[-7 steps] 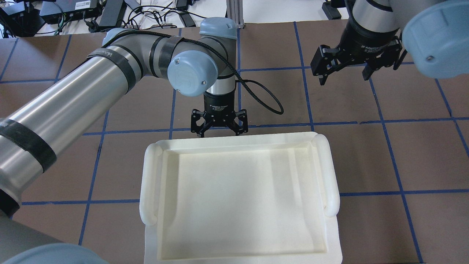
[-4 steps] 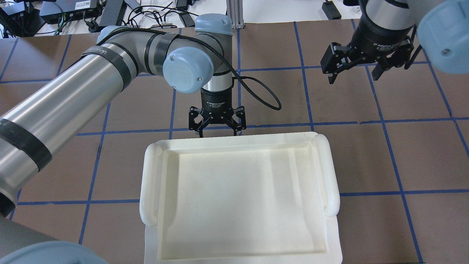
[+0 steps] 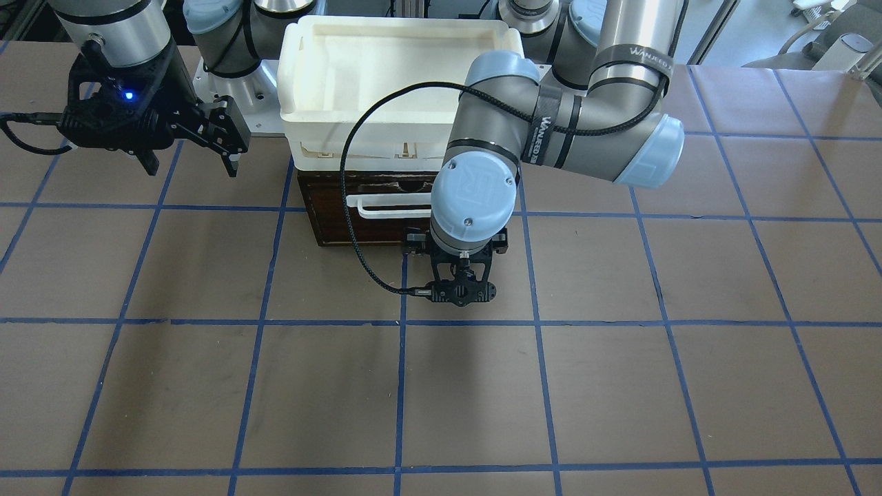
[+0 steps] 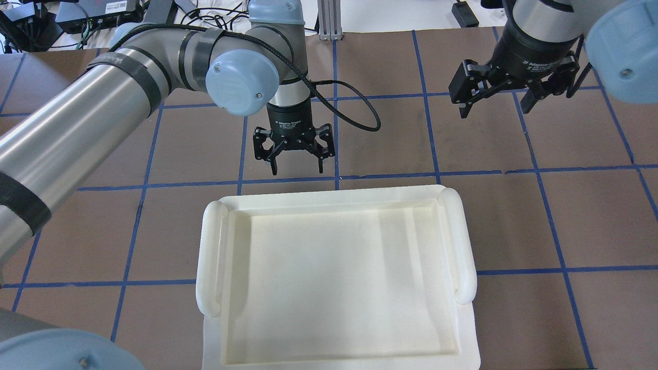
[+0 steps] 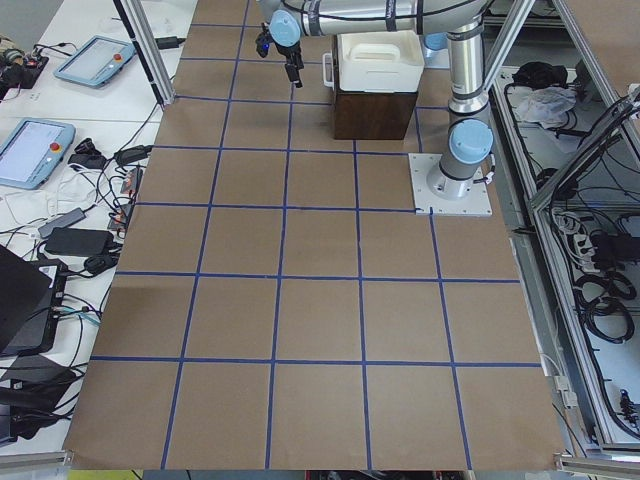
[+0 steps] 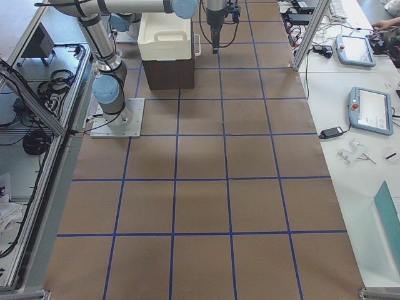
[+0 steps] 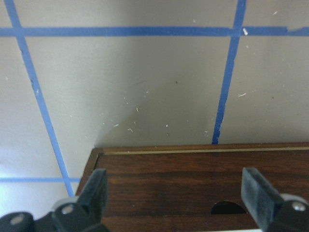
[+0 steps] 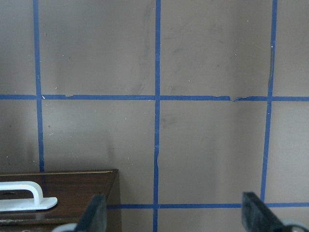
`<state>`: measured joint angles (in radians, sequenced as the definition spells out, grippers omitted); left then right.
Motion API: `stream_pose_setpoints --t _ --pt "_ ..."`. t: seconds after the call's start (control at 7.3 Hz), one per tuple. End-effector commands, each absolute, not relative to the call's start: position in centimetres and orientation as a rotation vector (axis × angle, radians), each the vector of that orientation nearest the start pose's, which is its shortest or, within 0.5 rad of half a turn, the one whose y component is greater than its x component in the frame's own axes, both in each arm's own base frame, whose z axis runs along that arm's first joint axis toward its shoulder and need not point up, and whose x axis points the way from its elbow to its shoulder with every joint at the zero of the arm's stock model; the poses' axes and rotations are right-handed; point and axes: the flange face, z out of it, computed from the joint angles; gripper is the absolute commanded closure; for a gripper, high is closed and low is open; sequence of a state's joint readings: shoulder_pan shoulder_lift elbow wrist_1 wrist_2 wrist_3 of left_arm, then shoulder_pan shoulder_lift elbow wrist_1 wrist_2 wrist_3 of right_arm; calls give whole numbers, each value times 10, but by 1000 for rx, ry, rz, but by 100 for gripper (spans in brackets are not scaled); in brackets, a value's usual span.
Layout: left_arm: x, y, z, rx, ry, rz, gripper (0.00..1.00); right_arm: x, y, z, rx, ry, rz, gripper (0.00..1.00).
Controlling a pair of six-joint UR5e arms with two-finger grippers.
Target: Put scissors in drawer and close it
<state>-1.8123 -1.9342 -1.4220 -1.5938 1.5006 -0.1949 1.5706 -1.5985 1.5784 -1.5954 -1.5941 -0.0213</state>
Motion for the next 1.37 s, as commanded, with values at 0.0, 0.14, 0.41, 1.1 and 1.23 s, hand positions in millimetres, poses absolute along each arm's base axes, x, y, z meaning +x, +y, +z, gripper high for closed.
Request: stream_pose_setpoints --t 0.0,0.14,0.41,1.1,1.23 --pt "-236 -548 429 28 3159 194 0 130 -485 500 -33 3164 -70 0" --pt "-219 -540 455 21 3140 115 0 131 -484 500 -31 3164 -68 0" --pt "-212 -521 498 126 3155 -28 0 131 -484 499 -26 3169 -63 0" --pt "-182 -513 503 91 3158 -154 0 134 -480 504 -38 3152 -77 0" --pt "-173 -509 496 78 3156 -127 0 134 -481 503 -38 3152 -72 0"
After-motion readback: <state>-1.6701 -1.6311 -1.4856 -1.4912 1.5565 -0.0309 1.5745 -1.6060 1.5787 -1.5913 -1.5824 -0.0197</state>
